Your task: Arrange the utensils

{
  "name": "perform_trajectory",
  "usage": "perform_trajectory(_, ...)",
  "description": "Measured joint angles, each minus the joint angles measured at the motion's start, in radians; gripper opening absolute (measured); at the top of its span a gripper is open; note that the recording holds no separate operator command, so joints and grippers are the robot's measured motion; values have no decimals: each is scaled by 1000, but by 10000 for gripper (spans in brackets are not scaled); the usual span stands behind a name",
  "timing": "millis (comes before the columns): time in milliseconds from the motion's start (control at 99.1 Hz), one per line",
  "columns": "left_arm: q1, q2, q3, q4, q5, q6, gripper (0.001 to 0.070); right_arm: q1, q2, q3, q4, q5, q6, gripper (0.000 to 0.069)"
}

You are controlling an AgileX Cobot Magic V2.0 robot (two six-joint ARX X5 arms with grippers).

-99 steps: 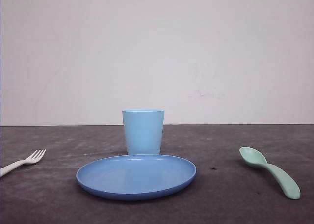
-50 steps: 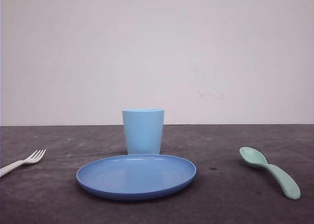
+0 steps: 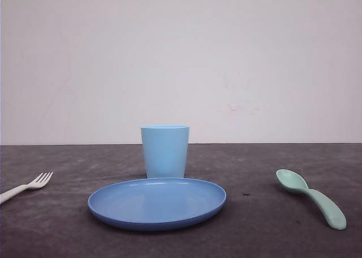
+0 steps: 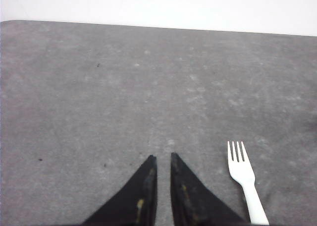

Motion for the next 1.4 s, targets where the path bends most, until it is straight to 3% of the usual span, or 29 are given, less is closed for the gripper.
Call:
perform_trajectory(393,0,0,0,0,0,-2,25,0,0,0,-2,-8,14,4)
perform_trajectory(605,0,0,-5,19,5,-103,25,0,0,0,21,-12,61,4)
perform_trajectory(696,0,0,-13,56,50,-139,25,0,0,9,54,-55,114,4)
perform_trajectory(848,0,0,18,187,187,-243,25,0,1,112,43,-130,208,4)
perform_trajectory(979,0,3,133,201,225,-311,24,0,10,267,4,-143,261,4)
perform_trajectory(1221,0,109,420,-6,265,-318,24,0,149,580,-211,-143,265,4)
perform_trajectory(1402,0,274,655,-261,267,-229,24,0,318,774,-408,-164,219,4)
